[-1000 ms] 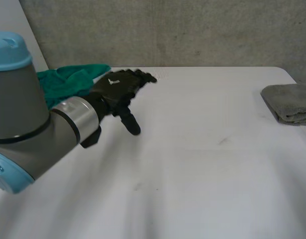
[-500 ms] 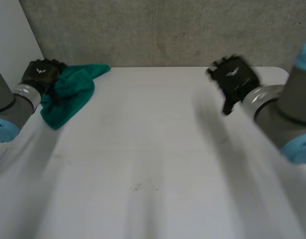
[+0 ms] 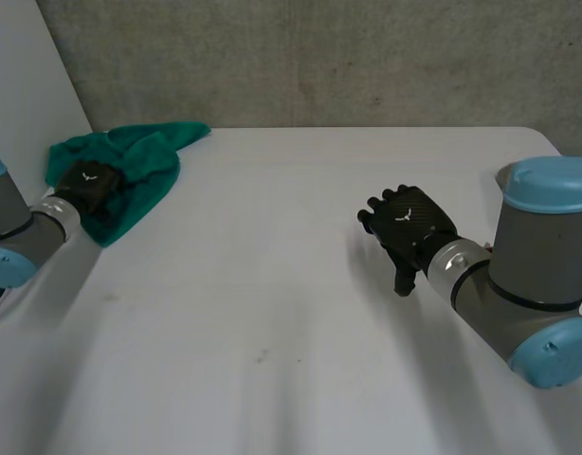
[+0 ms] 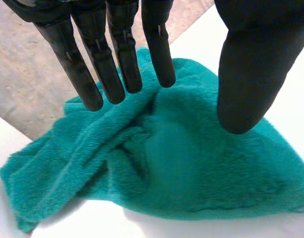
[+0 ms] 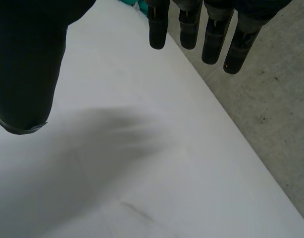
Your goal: Fold the laundry.
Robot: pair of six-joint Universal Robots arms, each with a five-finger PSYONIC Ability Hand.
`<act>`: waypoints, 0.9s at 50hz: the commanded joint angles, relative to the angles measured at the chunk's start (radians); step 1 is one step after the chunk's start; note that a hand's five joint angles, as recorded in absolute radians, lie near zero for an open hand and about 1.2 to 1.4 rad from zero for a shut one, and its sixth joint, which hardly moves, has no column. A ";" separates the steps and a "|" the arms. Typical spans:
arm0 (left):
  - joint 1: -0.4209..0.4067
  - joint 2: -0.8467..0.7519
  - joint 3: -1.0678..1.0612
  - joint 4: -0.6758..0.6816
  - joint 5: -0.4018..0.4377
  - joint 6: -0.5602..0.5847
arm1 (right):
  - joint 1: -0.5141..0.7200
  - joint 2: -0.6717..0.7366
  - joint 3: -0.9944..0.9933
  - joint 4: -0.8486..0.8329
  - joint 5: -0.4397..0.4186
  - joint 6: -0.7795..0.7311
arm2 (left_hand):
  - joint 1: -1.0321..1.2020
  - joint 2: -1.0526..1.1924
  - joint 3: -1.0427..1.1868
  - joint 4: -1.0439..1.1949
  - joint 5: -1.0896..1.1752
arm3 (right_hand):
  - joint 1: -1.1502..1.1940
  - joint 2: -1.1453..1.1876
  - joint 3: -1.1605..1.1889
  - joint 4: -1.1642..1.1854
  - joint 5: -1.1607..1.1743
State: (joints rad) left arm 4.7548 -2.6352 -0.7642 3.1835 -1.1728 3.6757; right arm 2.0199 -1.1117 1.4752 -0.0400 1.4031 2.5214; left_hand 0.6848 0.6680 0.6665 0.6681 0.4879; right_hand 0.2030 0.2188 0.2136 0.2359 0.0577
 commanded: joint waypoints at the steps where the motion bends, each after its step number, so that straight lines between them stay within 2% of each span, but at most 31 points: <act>1: 0.004 0.029 -0.012 -0.094 0.010 0.000 | 0.002 -0.017 0.054 -0.029 -0.006 0.000 | 0.098 0.115 0.117 0.115 0.121 | -0.028 -0.044 -0.039 -0.061 -0.058; 7: 0.016 0.098 -0.056 -0.148 0.008 0.000 | 0.000 -0.023 0.088 -0.044 -0.007 0.000 | 0.016 0.033 0.034 0.033 0.039 | -0.028 -0.044 -0.039 -0.061 -0.058; 18: 0.017 0.070 -0.047 -0.148 -0.002 0.009 | -0.006 -0.031 0.114 -0.070 -0.007 0.000 | -0.125 -0.108 -0.106 -0.108 -0.102 | -0.028 -0.044 -0.039 -0.061 -0.058; 40: 0.019 -0.020 0.023 -0.148 -0.028 0.079 | -0.007 -0.030 0.112 -0.072 -0.007 0.000 | -0.101 -0.085 -0.083 -0.085 -0.079 | -0.028 -0.044 -0.039 -0.061 -0.058; 45: 0.019 -0.040 0.052 -0.146 -0.056 0.081 | -0.007 -0.031 0.111 -0.072 -0.007 0.000 | -0.078 -0.061 -0.060 -0.061 -0.056 | -0.028 -0.044 -0.039 -0.061 -0.058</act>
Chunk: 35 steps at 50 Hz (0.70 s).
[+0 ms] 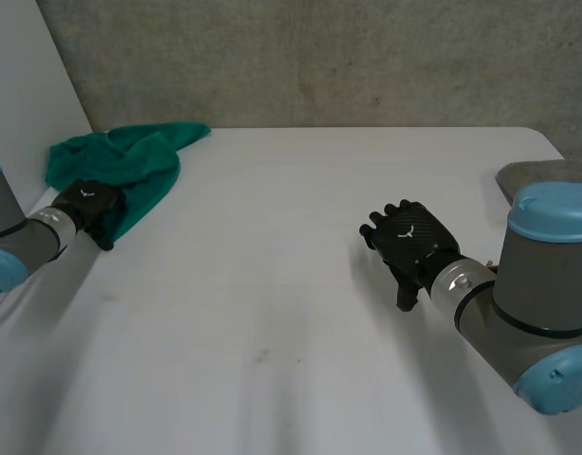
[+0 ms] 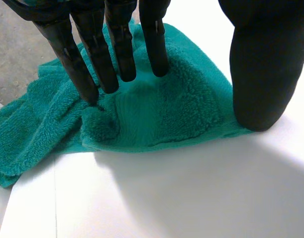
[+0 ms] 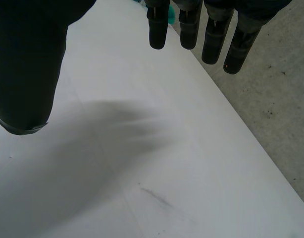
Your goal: Fold the laundry.
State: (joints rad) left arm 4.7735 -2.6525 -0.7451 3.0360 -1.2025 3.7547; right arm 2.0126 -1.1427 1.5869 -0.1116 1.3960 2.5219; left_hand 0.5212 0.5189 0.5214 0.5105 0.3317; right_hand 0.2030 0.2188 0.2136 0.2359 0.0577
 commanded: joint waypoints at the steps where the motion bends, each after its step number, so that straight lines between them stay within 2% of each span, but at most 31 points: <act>1: 0.002 -0.024 0.036 0.001 -0.029 0.002 | 0.000 0.000 -0.001 -0.002 0.000 0.000 | 0.092 0.094 0.091 0.102 0.107 | -0.028 -0.044 -0.039 -0.061 -0.058; 27: 0.000 -0.072 0.116 0.053 -0.037 0.002 | 0.000 0.001 -0.001 -0.003 0.000 0.000 | 0.103 0.106 0.103 0.114 0.118 | -0.028 -0.044 -0.039 -0.061 -0.058; 33: 0.000 -0.079 0.127 0.061 -0.037 0.002 | 0.000 0.001 -0.004 -0.005 0.000 -0.002 | 0.215 0.217 0.214 0.225 0.230 | -0.028 -0.044 -0.039 -0.061 -0.058; 35: 0.000 -0.083 0.131 0.063 -0.037 0.002 | 0.000 0.001 -0.005 -0.005 0.000 -0.002 | 0.343 0.345 0.343 0.354 0.358 | -0.028 -0.044 -0.039 -0.061 -0.058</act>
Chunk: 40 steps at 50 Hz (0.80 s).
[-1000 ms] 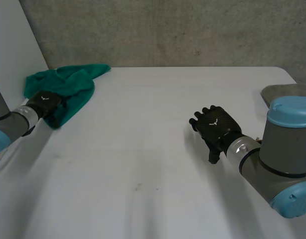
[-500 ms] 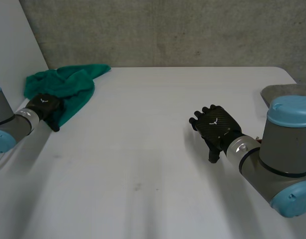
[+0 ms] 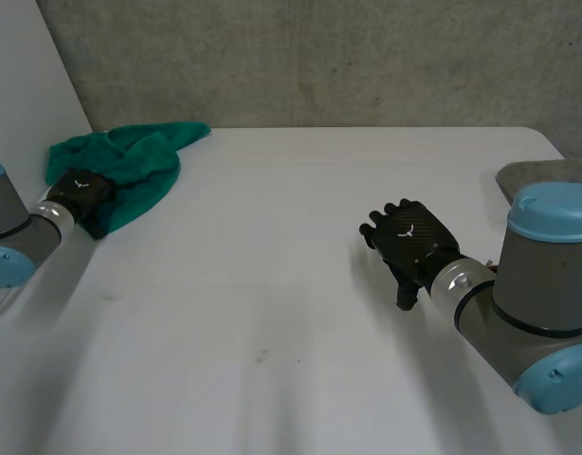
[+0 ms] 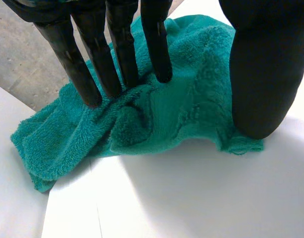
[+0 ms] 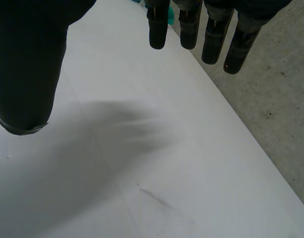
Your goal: Fold the laundry.
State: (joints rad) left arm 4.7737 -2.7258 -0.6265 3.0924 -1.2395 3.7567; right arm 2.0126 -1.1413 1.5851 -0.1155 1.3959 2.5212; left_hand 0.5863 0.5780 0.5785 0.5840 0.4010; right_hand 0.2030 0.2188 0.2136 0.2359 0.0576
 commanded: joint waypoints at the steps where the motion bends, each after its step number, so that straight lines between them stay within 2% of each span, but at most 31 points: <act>1: 0.000 -0.009 0.013 0.006 0.000 0.000 | 0.000 0.002 -0.004 -0.001 0.000 -0.001 | 0.323 0.331 0.330 0.325 0.333 | -0.028 -0.044 -0.039 -0.061 -0.058; 3: 0.000 -0.011 0.013 0.009 0.000 0.000 | -0.002 0.002 -0.005 -0.001 0.000 -0.001 | 0.428 0.436 0.436 0.430 0.439 | -0.028 -0.044 -0.039 -0.061 -0.058; 6: 0.000 -0.009 0.011 0.028 -0.017 0.000 | -0.002 0.005 -0.005 -0.001 0.000 -0.001 | 0.774 0.782 0.782 0.776 0.785 | -0.028 -0.044 -0.039 -0.061 -0.058; 7: -0.001 -0.009 0.008 0.038 -0.030 0.000 | -0.002 0.005 -0.005 -0.001 0.000 -0.001 | 0.810 0.818 0.817 0.812 0.820 | -0.028 -0.044 -0.039 -0.061 -0.058; 12: -0.009 0.024 -0.047 0.178 -0.165 0.009 | 0.000 0.005 -0.005 -0.001 0.000 -0.001 | 0.810 0.818 0.818 0.812 0.821 | -0.028 -0.044 -0.039 -0.061 -0.058; 18: -0.040 0.176 -0.234 0.255 -0.169 0.035 | -0.002 0.003 -0.007 -0.001 0.002 -0.004 | 0.810 0.818 0.818 0.812 0.821 | -0.028 -0.044 -0.039 -0.061 -0.058; 22: -0.103 0.316 -0.390 0.266 -0.169 0.031 | -0.002 0.003 -0.011 0.000 0.006 -0.005 | 0.810 0.818 0.818 0.812 0.821 | -0.028 -0.044 -0.039 -0.061 -0.058; 26: -0.184 0.446 -0.550 0.259 -0.170 0.022 | -0.029 0.000 -0.014 0.003 0.009 -0.004 | 0.810 0.818 0.818 0.812 0.821 | -0.028 -0.044 -0.039 -0.061 -0.058; 29: -0.276 0.544 -0.651 0.249 -0.170 -0.011 | -0.057 -0.003 -0.023 0.005 0.012 -0.001 | 0.810 0.818 0.818 0.812 0.821 | -0.028 -0.044 -0.039 -0.061 -0.058; 33: -0.386 0.681 -0.768 0.201 -0.167 -0.133 | -0.078 -0.023 -0.037 0.007 0.018 0.005 | 0.810 0.818 0.818 0.812 0.821 | -0.028 -0.044 -0.039 -0.061 -0.058; 37: -0.532 0.768 -0.852 0.131 -0.108 -0.274 | -0.129 -0.052 -0.046 0.007 0.026 0.008 | 0.810 0.818 0.818 0.812 0.821 | -0.028 -0.044 -0.039 -0.061 -0.058; 38: -0.601 0.787 -0.869 0.103 -0.062 -0.331 | -0.139 -0.055 -0.050 0.007 0.028 0.008 | 0.810 0.818 0.818 0.812 0.821 | -0.028 -0.044 -0.039 -0.061 -0.058; 40: -0.668 0.796 -0.878 0.078 -0.014 -0.394 | -0.162 -0.063 -0.062 0.008 0.038 0.011 | 0.810 0.818 0.818 0.812 0.821 | -0.028 -0.044 -0.039 -0.061 -0.058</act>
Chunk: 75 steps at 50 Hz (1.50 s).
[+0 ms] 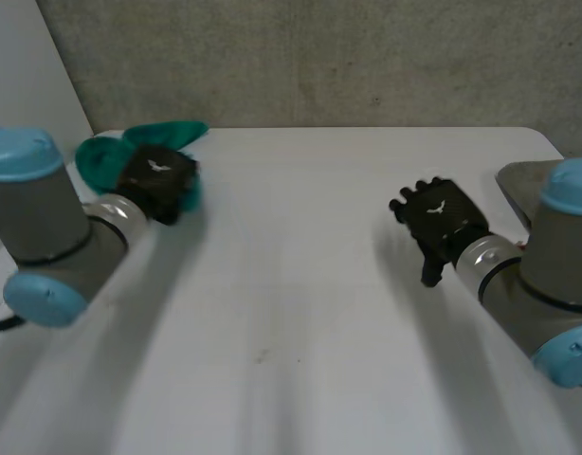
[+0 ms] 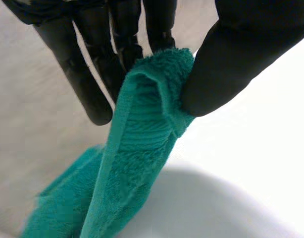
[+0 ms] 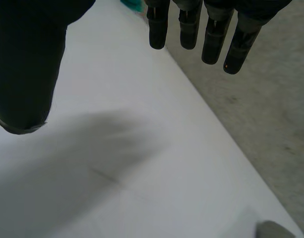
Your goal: Fold the laundry.
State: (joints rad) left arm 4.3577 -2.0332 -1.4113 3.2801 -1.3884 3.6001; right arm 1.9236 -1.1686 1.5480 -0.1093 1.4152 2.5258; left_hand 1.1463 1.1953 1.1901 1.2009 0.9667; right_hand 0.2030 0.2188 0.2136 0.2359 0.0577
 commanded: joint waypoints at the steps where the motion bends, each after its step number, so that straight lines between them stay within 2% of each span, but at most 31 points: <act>1: -0.285 0.105 -0.095 -0.118 0.156 -0.269 | -0.080 -0.039 -0.028 0.003 0.024 0.007 | 0.250 0.201 0.206 0.195 0.255 | -0.028 -0.044 -0.039 -0.061 -0.058; 2: -0.340 0.107 -0.097 -0.129 0.192 -0.331 | -0.083 -0.040 -0.031 0.005 0.025 0.007 | 0.250 0.201 0.206 0.195 0.255 | -0.028 -0.044 -0.039 -0.061 -0.058; 6: -0.443 0.097 -0.072 -0.117 0.224 -0.457 | -0.101 -0.046 -0.040 0.007 0.031 0.007 | 0.250 0.201 0.206 0.195 0.255 | -0.028 -0.044 -0.039 -0.061 -0.058; 11: -0.489 0.039 -0.011 -0.039 0.201 -0.518 | -0.114 -0.054 -0.040 0.008 0.031 0.007 | 0.250 0.201 0.206 0.195 0.255 | -0.028 -0.044 -0.039 -0.061 -0.058; 12: -0.492 0.024 -0.005 -0.027 0.192 -0.518 | -0.114 -0.054 -0.040 0.010 0.031 0.007 | 0.140 0.091 0.096 0.085 0.145 | -0.028 -0.044 -0.039 -0.061 -0.058; 13: -0.501 -0.001 0.008 -0.013 0.169 -0.517 | -0.115 -0.056 -0.039 0.010 0.031 0.007 | -0.434 -0.483 -0.478 -0.488 -0.429 | -0.028 -0.044 -0.039 -0.061 -0.058; 15: -0.503 -0.012 0.021 -0.005 0.141 -0.512 | -0.115 -0.056 -0.039 0.011 0.031 0.007 | -0.972 -1.021 -1.016 -1.026 -0.967 | -0.028 -0.044 -0.039 -0.061 -0.058; 22: -0.469 -0.004 0.048 -0.007 0.037 -0.486 | -0.114 -0.062 -0.039 0.025 0.027 0.007 | -0.972 -1.021 -1.016 -1.026 -0.967 | -0.028 -0.044 -0.039 -0.061 -0.058; 26: -0.382 0.057 0.031 -0.017 0.026 -0.439 | -0.110 -0.066 -0.040 0.059 0.021 0.004 | -0.972 -1.021 -1.016 -1.026 -0.967 | -0.028 -0.044 -0.039 -0.061 -0.058; 30: -0.285 0.117 -0.034 -0.031 0.026 -0.351 | -0.103 -0.091 -0.046 0.179 -0.002 -0.016 | -0.972 -1.021 -1.016 -1.026 -0.967 | -0.028 -0.044 -0.039 -0.061 -0.058; 35: -0.169 0.146 -0.093 -0.037 0.023 -0.230 | -0.097 -0.120 -0.042 0.492 -0.113 -0.093 | -0.965 -1.014 -1.009 -1.020 -0.960 | -0.028 -0.044 -0.039 -0.061 -0.058; 39: -0.073 0.146 -0.141 -0.042 0.019 -0.160 | -0.095 -0.154 -0.005 0.585 -0.174 -0.096 | -0.939 -0.988 -0.983 -0.993 -0.934 | -0.028 -0.044 -0.039 -0.061 -0.058; 45: -0.018 0.142 -0.184 -0.042 0.019 -0.142 | -0.071 -0.174 0.107 0.482 -0.180 0.024 | -0.933 -0.982 -0.977 -0.987 -0.928 | -0.015 -0.031 -0.026 -0.048 -0.045; 50: 0.017 0.139 -0.216 -0.030 0.022 -0.147 | -0.069 -0.189 0.213 0.285 -0.125 0.129 | -0.933 -0.982 -0.977 -0.987 -0.928 | -0.015 -0.031 -0.026 -0.048 -0.044; 57: 0.019 0.134 -0.239 0.001 0.019 -0.149 | -0.063 -0.120 0.262 0.191 -0.068 0.154 | -0.933 -0.982 -0.977 -0.987 -0.928 | -0.009 -0.025 -0.020 -0.042 -0.039; 61: 0.017 0.134 -0.245 0.006 0.019 -0.149 | -0.067 -0.079 0.259 0.169 -0.053 0.156 | -0.933 -0.982 -0.977 -0.987 -0.928 | 0.125 0.109 0.115 0.092 0.096; 64: 0.019 0.134 -0.252 0.009 0.020 -0.155 | -0.071 -0.054 0.250 0.135 -0.052 0.156 | -0.933 -0.982 -0.977 -0.987 -0.928 | 0.401 0.385 0.390 0.368 0.372; 65: 0.019 0.134 -0.253 0.010 0.020 -0.156 | -0.071 -0.048 0.248 0.126 -0.052 0.156 | -0.933 -0.982 -0.977 -0.987 -0.928 | 0.512 0.496 0.501 0.479 0.483; 66: 0.019 0.134 -0.255 0.013 0.020 -0.159 | -0.074 -0.037 0.242 0.105 -0.052 0.154 | -0.933 -0.982 -0.977 -0.987 -0.928 | 0.839 0.823 0.828 0.806 0.809; 68: 0.020 0.134 -0.256 0.016 0.020 -0.165 | -0.075 -0.029 0.233 0.085 -0.052 0.151 | -0.933 -0.982 -0.977 -0.987 -0.928 | 1.187 1.171 1.176 1.154 1.158; 75: 0.023 0.140 -0.262 0.019 0.019 -0.170 | -0.077 0.039 0.061 0.016 -0.044 0.142 | -0.933 -0.982 -0.977 -0.987 -0.928 | 1.193 1.177 1.183 1.160 1.164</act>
State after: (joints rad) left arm 4.3787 -1.8980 -1.6698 3.2977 -1.3690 3.4344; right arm 1.8489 -1.1893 1.7578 -0.0355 1.3655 2.6753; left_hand 0.1871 0.2033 0.2103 0.2013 0.0473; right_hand 0.9791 1.1731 1.1771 1.1816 0.9746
